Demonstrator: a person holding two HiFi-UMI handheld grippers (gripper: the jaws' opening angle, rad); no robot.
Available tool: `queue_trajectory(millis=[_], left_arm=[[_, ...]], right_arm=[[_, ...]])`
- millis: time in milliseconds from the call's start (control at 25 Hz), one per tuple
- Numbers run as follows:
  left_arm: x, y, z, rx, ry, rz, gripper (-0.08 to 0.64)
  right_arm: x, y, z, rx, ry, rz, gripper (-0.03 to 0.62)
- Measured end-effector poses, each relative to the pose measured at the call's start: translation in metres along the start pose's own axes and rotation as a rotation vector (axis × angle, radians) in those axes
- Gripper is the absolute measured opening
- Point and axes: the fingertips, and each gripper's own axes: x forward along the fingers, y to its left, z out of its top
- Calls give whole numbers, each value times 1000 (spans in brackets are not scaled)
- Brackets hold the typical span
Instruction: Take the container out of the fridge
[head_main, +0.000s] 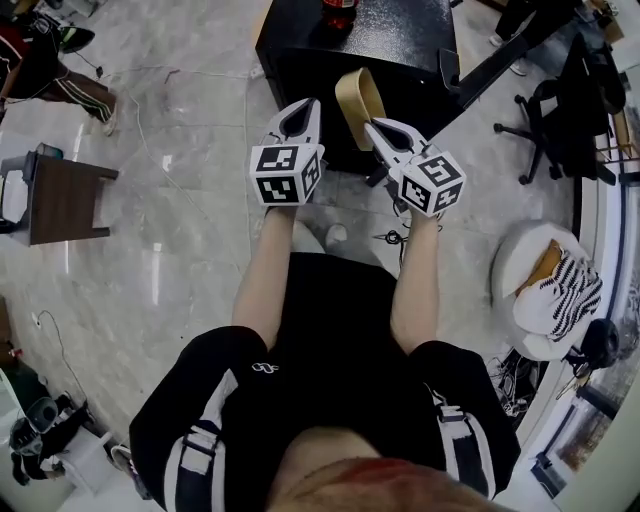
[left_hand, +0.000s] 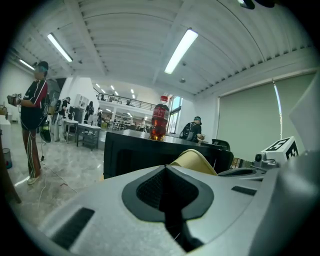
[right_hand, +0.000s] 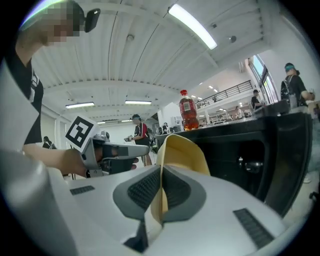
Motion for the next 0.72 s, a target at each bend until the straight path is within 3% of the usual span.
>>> queue_trajectory(millis=[240, 720], left_arm=[[3, -3, 4, 14, 6, -46, 8], [-7, 1, 8, 43, 5, -130, 8]], right_arm=[[-11, 4, 2, 34, -84, -47, 17], [-16, 6, 8, 60, -174, -233, 17]])
